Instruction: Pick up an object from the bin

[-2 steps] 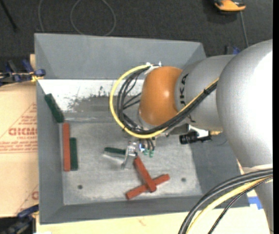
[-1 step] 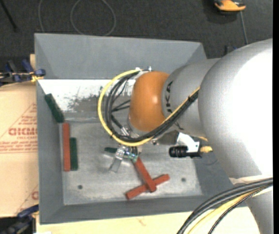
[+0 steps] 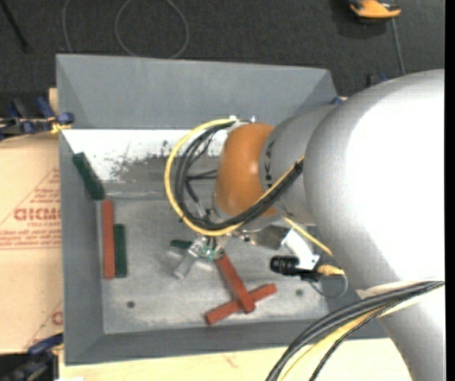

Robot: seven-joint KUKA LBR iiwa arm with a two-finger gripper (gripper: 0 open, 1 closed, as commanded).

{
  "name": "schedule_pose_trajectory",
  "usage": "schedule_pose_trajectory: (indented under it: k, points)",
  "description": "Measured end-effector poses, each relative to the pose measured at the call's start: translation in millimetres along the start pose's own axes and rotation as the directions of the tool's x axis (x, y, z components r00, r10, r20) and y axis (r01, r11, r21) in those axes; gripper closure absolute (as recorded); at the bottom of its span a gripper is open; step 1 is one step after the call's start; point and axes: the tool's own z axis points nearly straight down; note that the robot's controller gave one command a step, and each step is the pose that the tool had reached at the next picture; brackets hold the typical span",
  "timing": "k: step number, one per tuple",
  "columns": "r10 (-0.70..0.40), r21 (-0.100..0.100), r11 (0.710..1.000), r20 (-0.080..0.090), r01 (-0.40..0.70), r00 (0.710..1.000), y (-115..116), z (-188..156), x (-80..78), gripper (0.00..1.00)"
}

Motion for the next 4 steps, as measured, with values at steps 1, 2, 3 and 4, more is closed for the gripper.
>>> schedule_pose_trajectory:
  k: [1, 2, 3, 4]
  points:
    - [-0.003, 0.001, 1.0, 0.001, 0.003, 1.0, -0.6, -0.5, -1.2, 0.0]
    - [-0.005, 0.0, 1.0, 0.002, 0.005, 1.0, -0.6, -0.9, -1.7, 1.0]
    - [-0.007, -0.001, 1.0, 0.005, 0.007, 1.0, -1.4, -4.7, -3.4, 1.0]
    - [-0.006, -0.003, 1.0, 0.008, 0.006, 1.0, -2.0, -6.2, -5.4, 1.0]
